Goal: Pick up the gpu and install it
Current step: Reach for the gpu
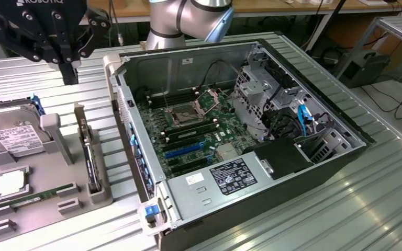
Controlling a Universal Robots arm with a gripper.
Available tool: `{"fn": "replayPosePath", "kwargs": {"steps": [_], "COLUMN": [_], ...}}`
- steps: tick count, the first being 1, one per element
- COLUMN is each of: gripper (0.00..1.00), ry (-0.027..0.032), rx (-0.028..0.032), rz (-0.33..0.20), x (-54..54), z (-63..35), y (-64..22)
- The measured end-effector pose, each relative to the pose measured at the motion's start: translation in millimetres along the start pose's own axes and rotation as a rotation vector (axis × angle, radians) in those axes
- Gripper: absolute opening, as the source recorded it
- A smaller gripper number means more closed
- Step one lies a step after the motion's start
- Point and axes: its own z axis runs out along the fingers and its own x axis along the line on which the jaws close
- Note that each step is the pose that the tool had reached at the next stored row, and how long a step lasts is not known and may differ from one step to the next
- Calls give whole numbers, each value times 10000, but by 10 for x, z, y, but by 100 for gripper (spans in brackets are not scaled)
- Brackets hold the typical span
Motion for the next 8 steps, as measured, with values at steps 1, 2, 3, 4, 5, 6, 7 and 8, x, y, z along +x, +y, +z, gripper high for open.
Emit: {"fn": "replayPosePath", "kwargs": {"steps": [1, 2, 3, 4, 5, 6, 7, 8], "gripper": [11, 11, 11, 11, 11, 11, 11, 11], "ry": [0, -1, -1, 0, 0, 0, 1, 0], "rx": [-1, -1, 0, 0, 0, 0, 1, 0], "rz": [1, 1, 0, 1, 1, 1, 1, 1], "x": [4, 7, 12, 15, 18, 23, 27, 32], "z": [21, 42, 71, 87, 105, 133, 155, 185], "y": [-7, -13, -24, -29, -35, -44, -52, -62]}}
